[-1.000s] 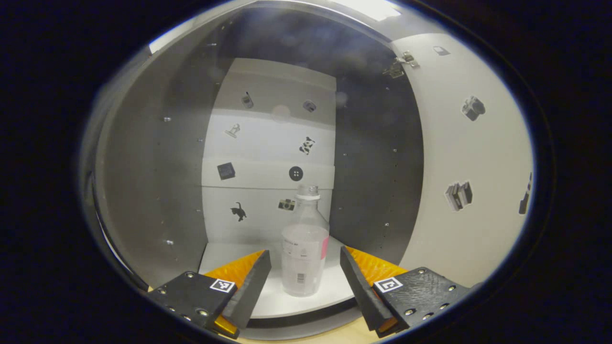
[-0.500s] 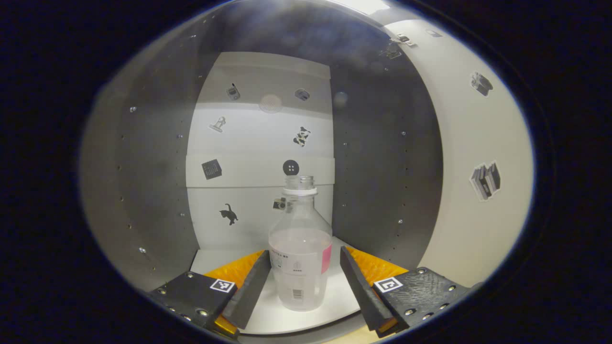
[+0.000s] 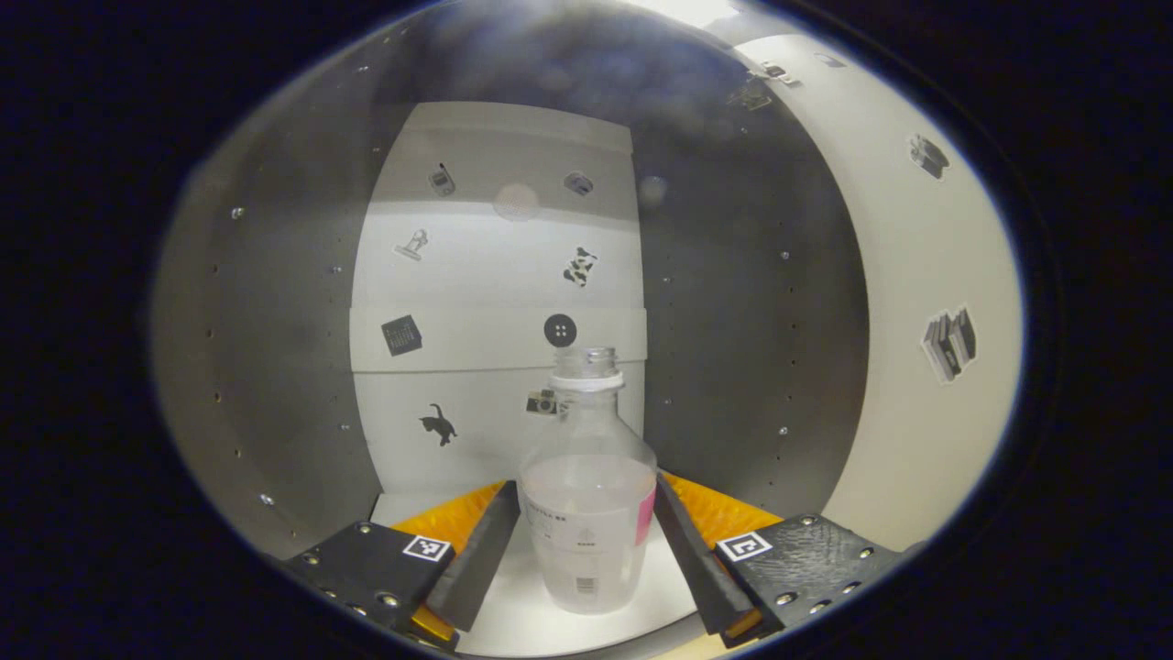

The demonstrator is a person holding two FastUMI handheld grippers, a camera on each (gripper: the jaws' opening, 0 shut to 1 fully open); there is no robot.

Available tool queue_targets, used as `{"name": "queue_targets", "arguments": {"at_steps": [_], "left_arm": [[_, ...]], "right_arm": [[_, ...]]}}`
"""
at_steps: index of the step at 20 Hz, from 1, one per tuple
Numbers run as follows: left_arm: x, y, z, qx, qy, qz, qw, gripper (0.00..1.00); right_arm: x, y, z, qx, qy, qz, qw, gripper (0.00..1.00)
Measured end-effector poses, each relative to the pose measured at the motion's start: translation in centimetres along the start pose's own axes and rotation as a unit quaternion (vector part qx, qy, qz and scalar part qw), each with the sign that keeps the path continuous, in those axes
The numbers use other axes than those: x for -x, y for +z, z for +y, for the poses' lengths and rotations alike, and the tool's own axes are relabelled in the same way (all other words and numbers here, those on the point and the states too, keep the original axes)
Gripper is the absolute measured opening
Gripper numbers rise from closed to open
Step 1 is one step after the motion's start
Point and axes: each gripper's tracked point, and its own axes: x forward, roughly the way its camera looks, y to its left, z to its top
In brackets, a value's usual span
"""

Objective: Open the cabinet door with the right hand, grasp the bottle in the cabinet with the left hand and place it on the coaster, then close the cabinet door with the right hand.

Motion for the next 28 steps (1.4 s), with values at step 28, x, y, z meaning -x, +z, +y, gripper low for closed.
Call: {"name": "queue_targets", "arguments": {"at_steps": [28], "left_arm": [[14.5, 2.8, 0.4, -0.007, -0.015, -0.015, 1.0, 0.71]], "right_arm": [[5.7, -0.6, 1.7, -0.035, 0.027, -0.022, 0.999, 0.98]]}}
